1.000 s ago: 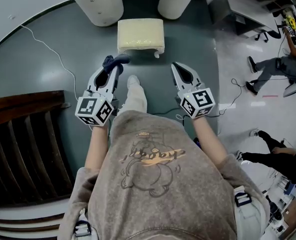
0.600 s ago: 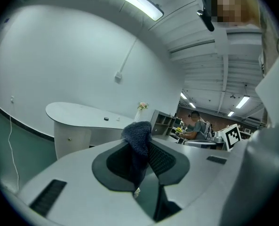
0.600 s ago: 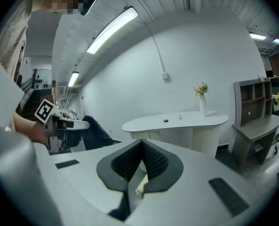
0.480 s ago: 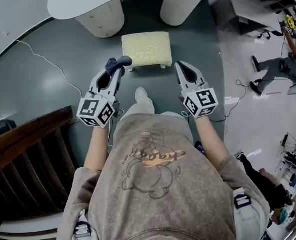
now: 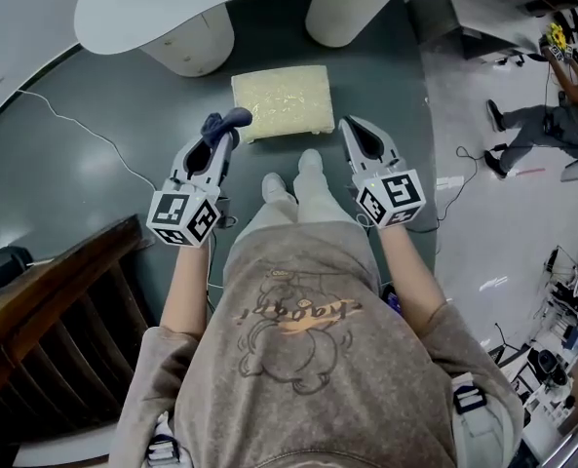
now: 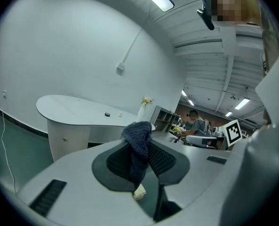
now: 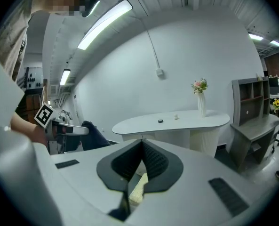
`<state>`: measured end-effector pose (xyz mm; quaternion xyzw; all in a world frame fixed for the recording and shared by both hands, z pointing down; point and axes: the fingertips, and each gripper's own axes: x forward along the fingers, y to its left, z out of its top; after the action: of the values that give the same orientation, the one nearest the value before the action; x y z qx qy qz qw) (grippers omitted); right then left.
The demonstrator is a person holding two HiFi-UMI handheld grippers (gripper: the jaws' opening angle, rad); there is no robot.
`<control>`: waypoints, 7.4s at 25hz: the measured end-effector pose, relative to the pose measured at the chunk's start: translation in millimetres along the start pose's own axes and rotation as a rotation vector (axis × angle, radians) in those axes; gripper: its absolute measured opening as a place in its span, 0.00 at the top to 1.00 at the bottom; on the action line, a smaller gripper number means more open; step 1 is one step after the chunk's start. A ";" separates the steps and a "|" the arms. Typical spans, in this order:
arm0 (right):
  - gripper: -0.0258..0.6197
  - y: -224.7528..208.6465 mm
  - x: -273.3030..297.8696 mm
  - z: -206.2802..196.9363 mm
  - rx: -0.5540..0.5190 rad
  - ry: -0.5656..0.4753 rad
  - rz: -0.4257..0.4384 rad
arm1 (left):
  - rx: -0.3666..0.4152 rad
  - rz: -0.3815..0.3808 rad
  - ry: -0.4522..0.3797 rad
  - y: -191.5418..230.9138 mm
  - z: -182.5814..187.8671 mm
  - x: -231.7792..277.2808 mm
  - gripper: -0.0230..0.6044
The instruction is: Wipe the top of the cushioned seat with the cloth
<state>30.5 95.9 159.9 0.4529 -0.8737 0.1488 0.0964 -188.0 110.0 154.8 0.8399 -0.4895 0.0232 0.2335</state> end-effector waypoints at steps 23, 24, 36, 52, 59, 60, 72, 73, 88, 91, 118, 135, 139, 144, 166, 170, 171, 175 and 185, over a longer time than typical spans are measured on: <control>0.96 -114.4 130.4 -78.7 0.028 0.117 0.075 | -0.096 0.180 0.028 110.9 -63.9 139.8 0.81; 0.96 -117.1 137.4 -82.8 0.029 0.120 0.081 | -0.100 0.186 0.029 116.5 -67.3 145.5 0.81; 0.96 -150.8 198.5 -142.8 0.017 0.163 0.125 | -0.124 0.207 0.065 166.6 -136.0 206.1 0.81; 0.96 -169.8 220.6 -192.0 0.022 0.178 0.170 | -0.085 0.237 0.123 211.0 -206.4 244.6 0.81; 0.96 -175.7 217.0 -195.6 0.012 0.200 0.200 | -0.060 0.283 0.178 247.6 -241.1 256.2 0.81; 0.96 -177.0 216.9 -195.7 0.010 0.201 0.202 | -0.058 0.293 0.193 253.9 -247.5 257.8 0.81; 0.96 -196.9 207.3 -202.7 0.008 0.230 0.187 | -0.210 0.457 0.301 315.7 -306.1 262.1 0.81; 0.96 -198.3 206.6 -203.7 0.008 0.234 0.185 | -0.220 0.463 0.308 317.1 -309.6 262.7 0.81; 0.96 -202.6 213.1 -209.6 0.028 0.245 0.171 | -0.224 0.387 0.421 300.0 -331.3 291.1 0.81; 0.96 -204.8 213.2 -211.5 0.030 0.245 0.167 | -0.225 0.366 0.431 289.5 -332.9 303.6 0.81; 0.96 -247.2 183.9 -219.4 0.092 0.232 0.054 | -0.145 0.111 0.513 159.8 -346.4 406.9 0.82; 0.96 -279.0 161.9 -229.1 0.123 0.220 -0.022 | -0.134 -0.040 0.532 82.8 -358.3 460.7 0.82; 0.96 -282.8 155.1 -231.2 0.126 0.216 -0.039 | -0.134 -0.077 0.533 66.8 -360.9 468.1 0.82; 0.96 -283.7 148.8 -232.6 0.130 0.213 -0.059 | -0.132 -0.138 0.540 48.8 -363.0 474.8 0.82; 0.96 -239.5 146.0 -232.8 0.118 0.202 -0.065 | -0.189 -0.175 0.432 78.0 -309.5 398.6 0.81; 0.96 -218.0 157.7 -231.6 0.116 0.201 -0.037 | -0.178 -0.116 0.431 111.3 -301.9 354.9 0.81; 0.96 -212.5 160.4 -231.2 0.113 0.202 -0.028 | -0.182 -0.095 0.427 120.7 -300.1 343.0 0.81; 0.96 -191.8 172.3 -230.4 0.097 0.208 0.016 | -0.215 0.010 0.401 162.2 -293.8 297.3 0.81; 0.96 -159.9 191.3 -228.1 0.066 0.223 0.079 | -0.263 0.203 0.360 239.7 -293.3 219.5 0.81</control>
<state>60.1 -58.0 459.3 0.4019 -0.8693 0.2306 0.1722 -217.9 -45.2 563.1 0.7312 -0.5207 0.1319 0.4205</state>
